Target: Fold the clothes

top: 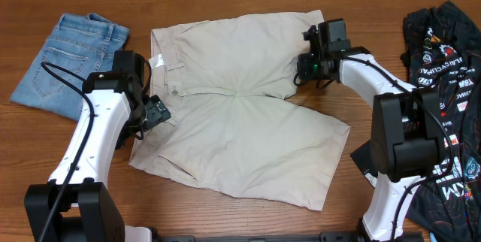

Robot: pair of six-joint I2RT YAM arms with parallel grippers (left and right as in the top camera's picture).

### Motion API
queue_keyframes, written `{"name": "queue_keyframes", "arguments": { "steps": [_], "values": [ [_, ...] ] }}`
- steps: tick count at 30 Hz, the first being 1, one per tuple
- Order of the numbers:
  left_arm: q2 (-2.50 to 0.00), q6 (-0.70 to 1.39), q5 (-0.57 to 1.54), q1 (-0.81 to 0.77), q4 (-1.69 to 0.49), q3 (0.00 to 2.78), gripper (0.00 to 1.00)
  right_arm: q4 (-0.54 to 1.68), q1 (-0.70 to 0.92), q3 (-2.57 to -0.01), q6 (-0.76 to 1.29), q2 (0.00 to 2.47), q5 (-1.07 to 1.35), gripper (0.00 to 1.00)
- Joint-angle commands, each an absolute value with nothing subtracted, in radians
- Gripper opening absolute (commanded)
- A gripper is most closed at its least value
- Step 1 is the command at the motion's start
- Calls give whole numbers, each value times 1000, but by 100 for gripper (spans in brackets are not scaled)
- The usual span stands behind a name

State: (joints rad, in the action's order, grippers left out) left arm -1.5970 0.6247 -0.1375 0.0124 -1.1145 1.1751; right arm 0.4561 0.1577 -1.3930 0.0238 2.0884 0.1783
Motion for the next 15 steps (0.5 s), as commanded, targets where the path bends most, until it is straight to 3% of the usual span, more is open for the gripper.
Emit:
{"name": "queue_keyframes", "arguments": {
  "steps": [1, 13, 15],
  "values": [
    [-1588, 605, -138, 5, -1114, 1185, 100, 458, 160, -1393, 30, 2097, 167, 4],
    [-1588, 605, -138, 5, -1118, 1185, 100, 691, 166, -1548, 52, 1954, -51, 5],
    [-1588, 605, -138, 5, -1119, 1185, 100, 710, 162, -1546, 52, 1955, -51, 34]
  ]
}}
